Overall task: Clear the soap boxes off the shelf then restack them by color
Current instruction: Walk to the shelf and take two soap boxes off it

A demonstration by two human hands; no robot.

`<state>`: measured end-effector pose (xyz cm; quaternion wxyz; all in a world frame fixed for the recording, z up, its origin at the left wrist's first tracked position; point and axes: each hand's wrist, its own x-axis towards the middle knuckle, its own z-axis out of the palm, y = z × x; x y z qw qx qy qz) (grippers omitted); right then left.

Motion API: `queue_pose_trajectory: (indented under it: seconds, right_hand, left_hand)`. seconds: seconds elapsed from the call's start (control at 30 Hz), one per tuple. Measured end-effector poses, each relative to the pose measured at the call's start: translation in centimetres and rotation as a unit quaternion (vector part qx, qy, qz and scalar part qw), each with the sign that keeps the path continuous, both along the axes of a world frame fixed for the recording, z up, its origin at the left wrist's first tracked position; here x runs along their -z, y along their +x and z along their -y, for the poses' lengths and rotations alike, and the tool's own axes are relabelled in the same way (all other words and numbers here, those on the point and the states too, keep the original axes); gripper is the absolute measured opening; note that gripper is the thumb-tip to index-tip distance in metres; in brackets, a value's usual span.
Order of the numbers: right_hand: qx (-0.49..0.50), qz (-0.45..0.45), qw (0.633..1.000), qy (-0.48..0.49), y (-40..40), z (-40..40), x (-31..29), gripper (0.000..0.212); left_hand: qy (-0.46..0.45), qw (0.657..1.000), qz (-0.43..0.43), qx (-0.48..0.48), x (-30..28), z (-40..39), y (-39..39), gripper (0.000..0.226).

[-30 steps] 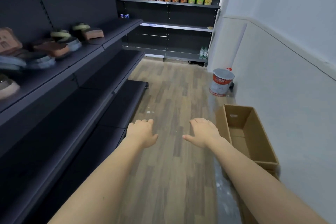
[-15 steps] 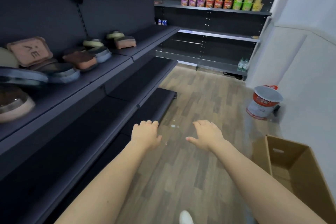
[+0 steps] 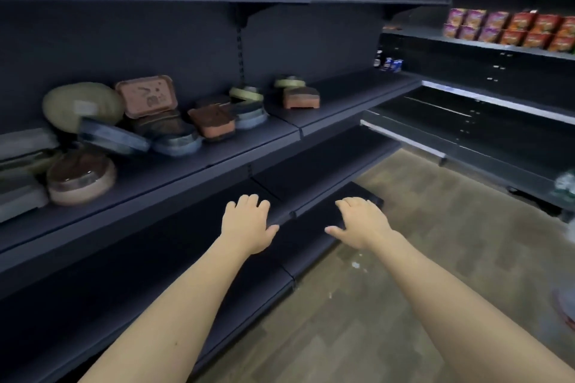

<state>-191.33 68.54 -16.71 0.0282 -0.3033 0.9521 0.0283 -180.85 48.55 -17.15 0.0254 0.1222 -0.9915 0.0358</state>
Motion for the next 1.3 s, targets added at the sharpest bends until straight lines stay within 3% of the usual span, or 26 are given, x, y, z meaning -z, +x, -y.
queue_pose_trajectory:
  seconds: [0.23,0.5,0.93,1.3]
  right_hand:
    - [-0.198,0.007,0.978,-0.068,-1.0,9.2,-0.4,0.057]
    - [-0.343,-0.054,0.933,-0.093,0.5,19.8,-2.2,0.053]
    - [-0.384,-0.046,0.915,-0.116,2.3,29.1,-2.9,0.051]
    - [-0.399,-0.041,0.907,-0.128,0.4,33.1,-2.8,0.056]
  left_hand:
    - [-0.009,0.989,-0.081,-0.121,-1.2,5.8,2.6,0.051]
    - [-0.021,0.97,-0.131,-0.204,-2.7,12.4,6.2,0.047]
    - [-0.02,0.934,-0.196,-0.298,-2.4,19.7,11.8,0.052]
    - [-0.04,0.912,-0.217,-0.346,-1.6,22.4,10.6,0.055]
